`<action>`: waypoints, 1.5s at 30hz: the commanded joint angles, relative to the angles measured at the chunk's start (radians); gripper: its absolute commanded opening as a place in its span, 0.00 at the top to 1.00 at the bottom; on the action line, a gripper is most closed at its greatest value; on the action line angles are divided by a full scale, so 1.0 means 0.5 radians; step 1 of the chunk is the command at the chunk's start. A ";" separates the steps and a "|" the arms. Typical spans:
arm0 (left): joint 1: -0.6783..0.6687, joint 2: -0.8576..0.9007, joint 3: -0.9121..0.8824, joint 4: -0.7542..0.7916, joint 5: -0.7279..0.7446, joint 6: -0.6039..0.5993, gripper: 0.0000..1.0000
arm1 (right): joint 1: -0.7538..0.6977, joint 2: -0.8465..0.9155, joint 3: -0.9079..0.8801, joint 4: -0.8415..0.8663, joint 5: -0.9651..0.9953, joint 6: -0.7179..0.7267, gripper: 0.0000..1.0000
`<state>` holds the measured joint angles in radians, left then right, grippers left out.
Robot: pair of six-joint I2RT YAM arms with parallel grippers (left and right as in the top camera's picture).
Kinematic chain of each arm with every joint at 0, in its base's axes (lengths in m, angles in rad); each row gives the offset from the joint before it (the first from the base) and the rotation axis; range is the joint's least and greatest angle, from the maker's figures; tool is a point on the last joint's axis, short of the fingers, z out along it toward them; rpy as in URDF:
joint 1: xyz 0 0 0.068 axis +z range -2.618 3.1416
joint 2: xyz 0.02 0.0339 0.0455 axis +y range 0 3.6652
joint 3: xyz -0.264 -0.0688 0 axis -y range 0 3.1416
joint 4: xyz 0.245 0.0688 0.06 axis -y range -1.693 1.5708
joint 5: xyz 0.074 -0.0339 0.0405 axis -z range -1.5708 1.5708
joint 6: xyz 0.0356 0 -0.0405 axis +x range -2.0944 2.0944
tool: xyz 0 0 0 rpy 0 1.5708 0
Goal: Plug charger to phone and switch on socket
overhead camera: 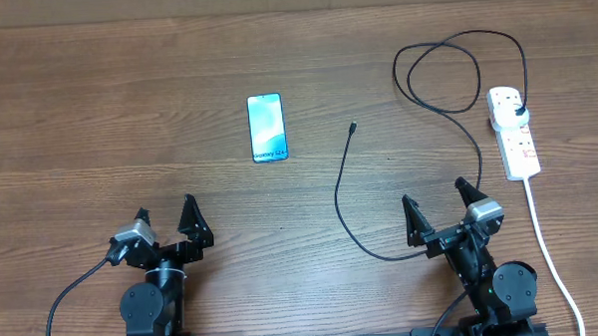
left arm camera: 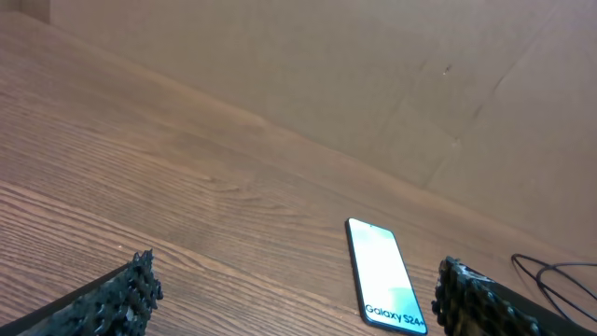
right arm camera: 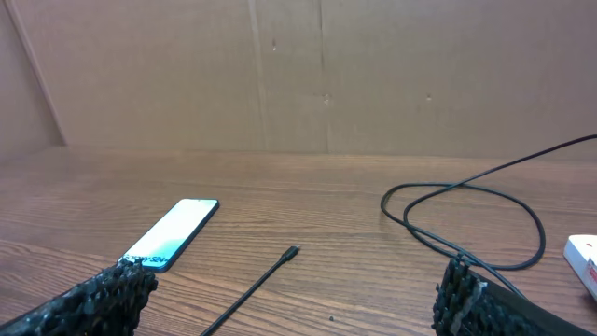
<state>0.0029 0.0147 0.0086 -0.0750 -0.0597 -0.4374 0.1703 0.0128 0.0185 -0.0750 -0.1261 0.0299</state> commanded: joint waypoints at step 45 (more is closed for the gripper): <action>0.020 0.181 0.484 -0.311 0.489 0.315 0.00 | -0.005 -0.020 -0.021 0.006 0.005 0.005 0.00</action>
<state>0.0029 0.0509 0.1413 -0.2008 0.1551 -0.3305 0.1703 0.0128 0.0185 -0.0750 -0.1257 0.0299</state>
